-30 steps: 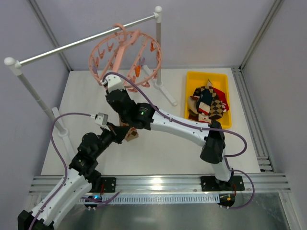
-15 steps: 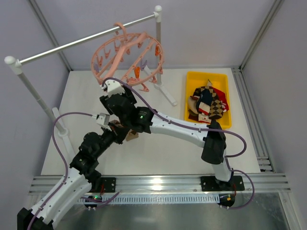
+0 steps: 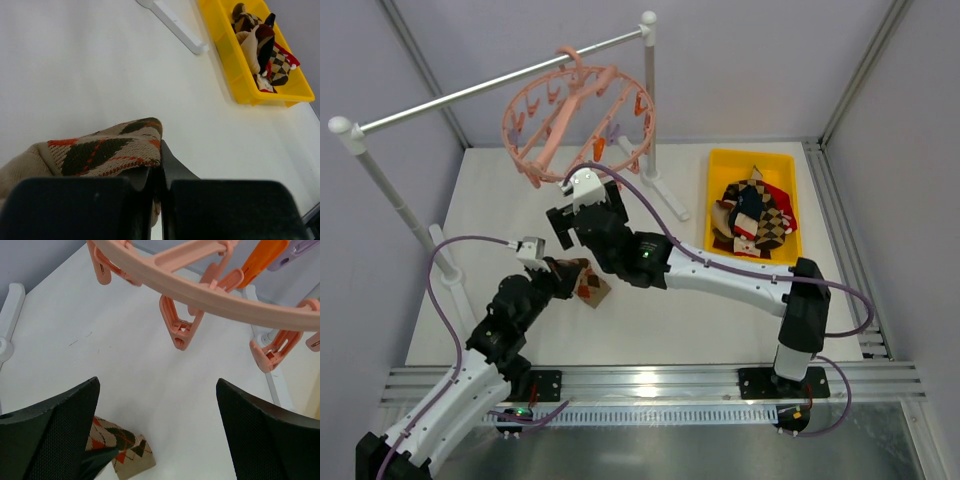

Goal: Remove the socks clipped to the hanger

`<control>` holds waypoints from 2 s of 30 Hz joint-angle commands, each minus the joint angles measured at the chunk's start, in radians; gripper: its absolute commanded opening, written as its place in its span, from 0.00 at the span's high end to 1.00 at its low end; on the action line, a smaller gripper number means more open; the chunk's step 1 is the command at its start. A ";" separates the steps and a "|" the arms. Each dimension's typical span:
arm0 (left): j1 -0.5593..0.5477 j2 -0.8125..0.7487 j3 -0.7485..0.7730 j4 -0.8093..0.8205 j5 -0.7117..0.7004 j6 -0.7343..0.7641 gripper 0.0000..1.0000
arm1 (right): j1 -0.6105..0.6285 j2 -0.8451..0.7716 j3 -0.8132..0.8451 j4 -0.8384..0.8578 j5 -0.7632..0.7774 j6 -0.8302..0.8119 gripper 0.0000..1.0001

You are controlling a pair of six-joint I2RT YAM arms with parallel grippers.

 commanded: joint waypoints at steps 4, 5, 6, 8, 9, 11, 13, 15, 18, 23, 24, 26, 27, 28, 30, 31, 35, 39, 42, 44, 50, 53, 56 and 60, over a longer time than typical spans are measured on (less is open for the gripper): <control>-0.004 0.008 0.040 -0.013 -0.066 0.013 1.00 | -0.045 -0.098 -0.178 0.044 -0.007 0.115 0.02; -0.004 0.031 0.040 -0.010 -0.063 0.016 1.00 | -0.076 -0.134 -0.207 0.050 -0.018 0.129 0.02; -0.004 0.043 0.043 -0.011 -0.068 0.016 1.00 | -0.096 -0.159 -0.238 0.052 -0.030 0.158 0.02; -0.004 0.094 0.056 -0.031 -0.111 0.015 1.00 | -0.160 -0.237 -0.332 0.055 -0.068 0.184 0.02; -0.004 0.112 0.069 -0.037 -0.117 0.022 1.00 | -0.183 -0.265 -0.366 0.056 -0.079 0.215 0.02; -0.016 0.148 0.074 -0.025 -0.114 0.025 1.00 | -0.229 -0.325 -0.469 0.067 -0.092 0.236 0.02; -0.059 0.198 0.071 0.026 -0.123 0.032 1.00 | -0.292 -0.414 -0.572 0.082 -0.092 0.256 0.01; -0.114 0.279 0.082 0.068 -0.164 0.050 1.00 | -0.358 -0.489 -0.632 0.086 -0.087 0.273 0.00; -0.253 0.400 0.127 0.122 -0.243 0.064 1.00 | -0.428 -0.578 -0.732 0.075 -0.090 0.296 0.00; -0.487 0.804 0.337 0.237 -0.280 0.123 1.00 | -0.584 -0.730 -0.879 0.058 -0.095 0.330 0.00; -0.502 0.874 0.377 0.253 -0.223 0.134 1.00 | -0.602 -0.757 -0.899 0.055 -0.092 0.333 0.00; -0.516 1.049 0.510 0.292 -0.142 0.144 1.00 | -0.655 -0.854 -0.954 0.041 -0.085 0.348 0.00; -0.518 1.097 0.561 0.293 -0.082 0.144 1.00 | -0.674 -0.894 -0.970 0.034 -0.076 0.356 0.00; -0.521 1.141 0.612 0.291 -0.062 0.144 1.00 | -0.686 -0.929 -0.995 0.012 -0.064 0.362 0.00; -0.524 1.253 0.758 0.282 -0.025 0.153 1.00 | -0.711 -1.050 -1.020 -0.011 -0.041 0.373 0.00; -0.525 1.290 0.805 0.274 0.007 0.157 1.00 | -0.716 -1.089 -1.037 -0.040 -0.011 0.379 0.00; -0.527 1.454 1.108 0.216 0.084 0.167 1.00 | -0.720 -1.347 -1.057 -0.114 0.068 0.398 0.00; -0.527 1.568 1.368 0.124 0.129 0.185 1.00 | -0.720 -1.519 -1.075 -0.155 0.103 0.396 0.00; -0.525 1.638 1.555 0.092 0.113 0.199 1.00 | -0.720 -1.577 -1.077 -0.172 0.114 0.379 0.00; -0.525 1.669 1.673 0.079 0.078 0.211 1.00 | -0.719 -1.583 -1.066 -0.195 0.128 0.373 0.00; -0.493 1.841 1.899 0.081 -0.062 0.158 1.00 | -0.720 -1.597 -1.042 -0.224 0.122 0.361 0.00; -0.487 1.944 1.981 0.021 -0.040 0.159 0.86 | -0.719 -1.611 -1.039 -0.224 0.111 0.350 0.00; -0.488 2.023 2.022 -0.034 -0.016 0.157 0.00 | -0.720 -1.611 -1.033 -0.232 0.112 0.341 0.00; -0.488 2.030 2.022 -0.088 -0.020 0.153 0.00 | -0.719 -1.604 -1.026 -0.236 0.102 0.342 0.00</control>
